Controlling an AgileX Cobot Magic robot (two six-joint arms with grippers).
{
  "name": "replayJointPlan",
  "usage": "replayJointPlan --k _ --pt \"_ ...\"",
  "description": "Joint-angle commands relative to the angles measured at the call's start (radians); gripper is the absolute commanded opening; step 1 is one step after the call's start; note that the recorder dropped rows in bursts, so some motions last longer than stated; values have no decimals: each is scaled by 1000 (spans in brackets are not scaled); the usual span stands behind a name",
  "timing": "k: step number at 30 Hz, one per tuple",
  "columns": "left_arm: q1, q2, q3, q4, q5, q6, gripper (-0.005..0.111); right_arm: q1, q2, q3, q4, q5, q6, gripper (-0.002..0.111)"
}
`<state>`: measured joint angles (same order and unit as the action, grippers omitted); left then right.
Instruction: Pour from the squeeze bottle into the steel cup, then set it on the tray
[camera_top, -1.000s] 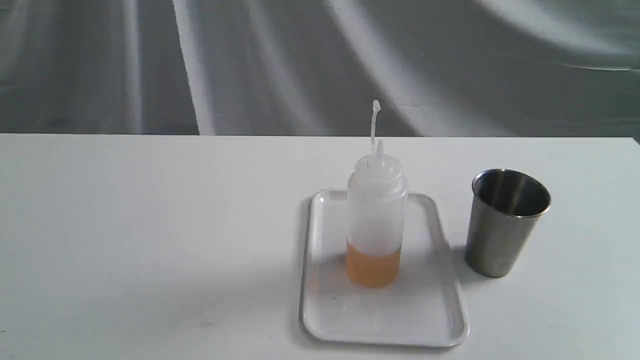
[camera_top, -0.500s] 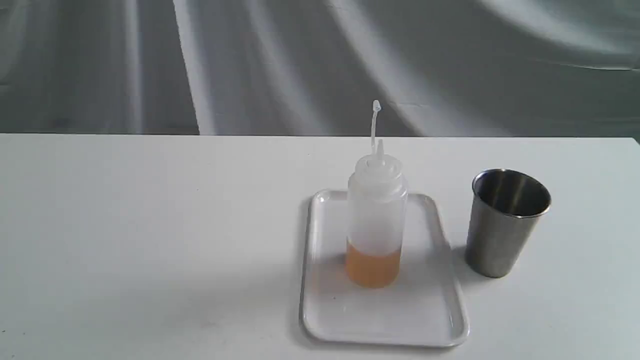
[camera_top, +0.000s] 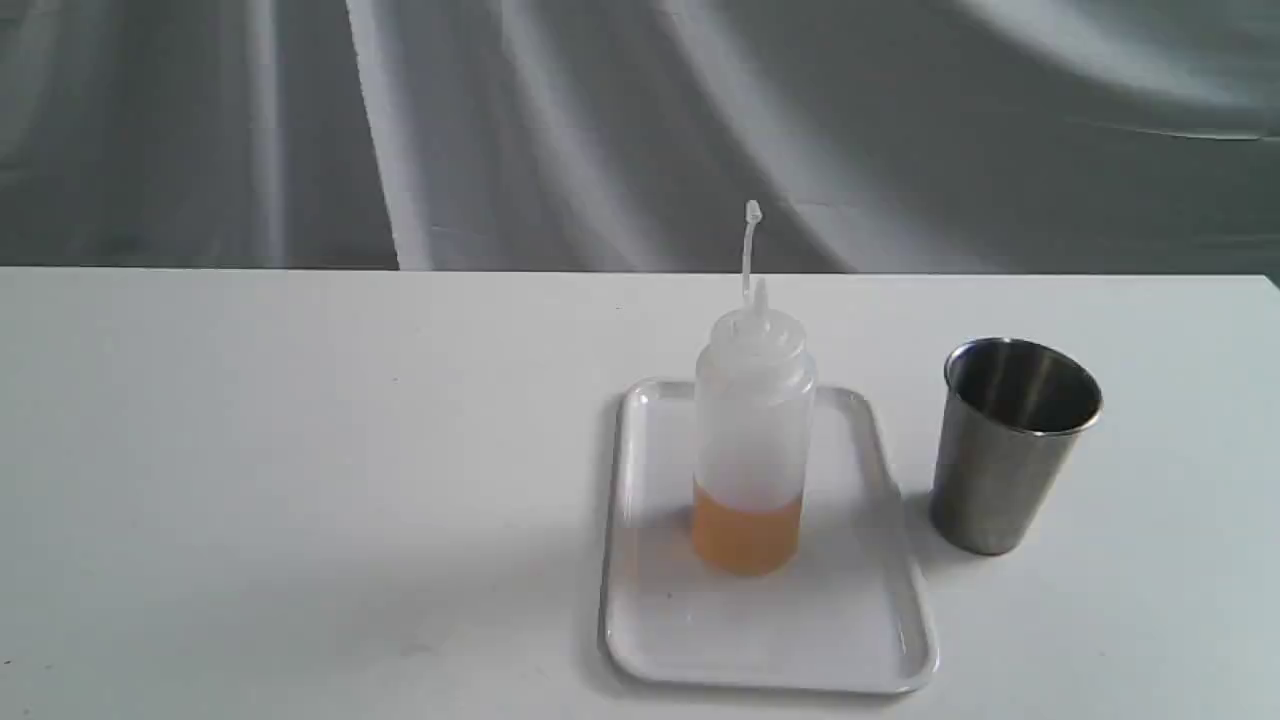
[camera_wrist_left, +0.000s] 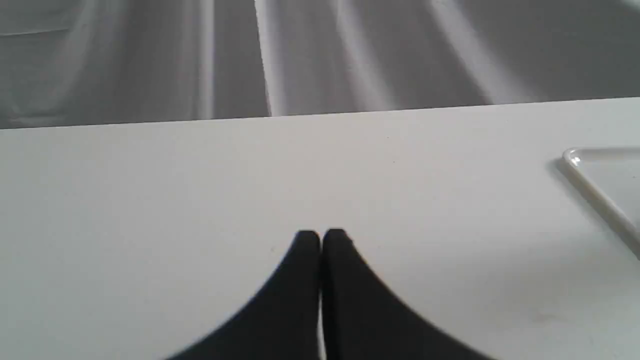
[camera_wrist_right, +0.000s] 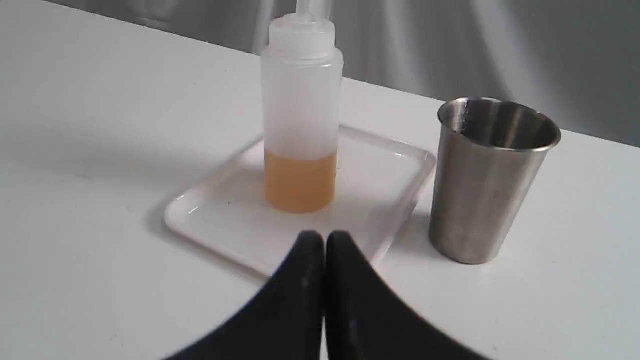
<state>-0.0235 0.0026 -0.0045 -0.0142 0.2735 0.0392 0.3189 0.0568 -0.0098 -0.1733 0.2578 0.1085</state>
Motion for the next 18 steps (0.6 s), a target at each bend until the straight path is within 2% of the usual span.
replayJointPlan --k 1,9,18 --pt "2 -3 4 -1 -8 -5 0 -30 -22 10 -6 -8 5 0" --pt "2 -3 4 -1 -8 -2 0 -106 -22 10 -6 8 5 0" --pt "2 -3 4 -1 -8 -5 0 -243 -22 10 -6 8 5 0"
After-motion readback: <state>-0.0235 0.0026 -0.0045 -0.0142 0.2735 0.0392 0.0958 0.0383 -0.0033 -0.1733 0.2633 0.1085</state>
